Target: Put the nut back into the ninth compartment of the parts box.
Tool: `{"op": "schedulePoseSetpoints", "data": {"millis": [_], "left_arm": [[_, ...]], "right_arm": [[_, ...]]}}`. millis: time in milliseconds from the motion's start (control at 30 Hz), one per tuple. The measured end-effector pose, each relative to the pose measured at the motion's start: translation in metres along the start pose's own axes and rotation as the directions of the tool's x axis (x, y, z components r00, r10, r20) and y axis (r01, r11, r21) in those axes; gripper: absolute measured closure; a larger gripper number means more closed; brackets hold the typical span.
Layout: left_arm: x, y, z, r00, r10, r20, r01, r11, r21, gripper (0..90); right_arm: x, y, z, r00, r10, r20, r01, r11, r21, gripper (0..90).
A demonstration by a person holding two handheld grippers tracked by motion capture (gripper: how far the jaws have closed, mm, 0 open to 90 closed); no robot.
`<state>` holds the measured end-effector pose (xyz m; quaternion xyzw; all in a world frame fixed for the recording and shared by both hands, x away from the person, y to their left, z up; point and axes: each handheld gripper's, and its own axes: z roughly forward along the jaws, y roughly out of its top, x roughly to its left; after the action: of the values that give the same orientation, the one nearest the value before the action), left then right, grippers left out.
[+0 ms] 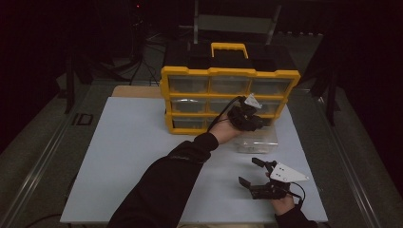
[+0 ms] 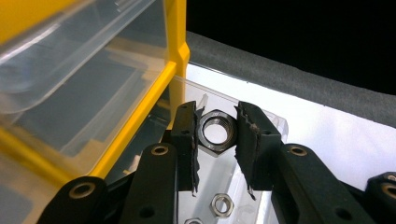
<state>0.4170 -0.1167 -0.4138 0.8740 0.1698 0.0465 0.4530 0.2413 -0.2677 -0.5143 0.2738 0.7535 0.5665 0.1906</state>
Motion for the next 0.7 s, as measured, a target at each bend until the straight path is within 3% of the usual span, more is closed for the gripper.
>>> {"op": "schedulePoseSetpoints", "data": {"millis": [300,533,700], "left_arm": [[-0.003,-0.003,0.017,0.9999,0.013,0.006,-0.014,0.9983,0.057,68.7],[-0.001,-0.008,0.030,0.9998,-0.004,-0.019,0.007,0.9893,0.146,68.6],[0.000,-0.012,0.037,0.9999,-0.012,-0.009,0.013,0.9829,0.184,68.6]], "right_arm": [[0.000,0.000,0.000,1.0000,0.002,-0.002,-0.002,1.000,-0.002,13.3],[0.000,0.000,0.000,1.0000,0.002,-0.004,-0.002,1.000,-0.001,13.4],[0.000,0.000,0.000,1.0000,0.005,-0.007,-0.005,1.000,-0.001,13.4]]}}
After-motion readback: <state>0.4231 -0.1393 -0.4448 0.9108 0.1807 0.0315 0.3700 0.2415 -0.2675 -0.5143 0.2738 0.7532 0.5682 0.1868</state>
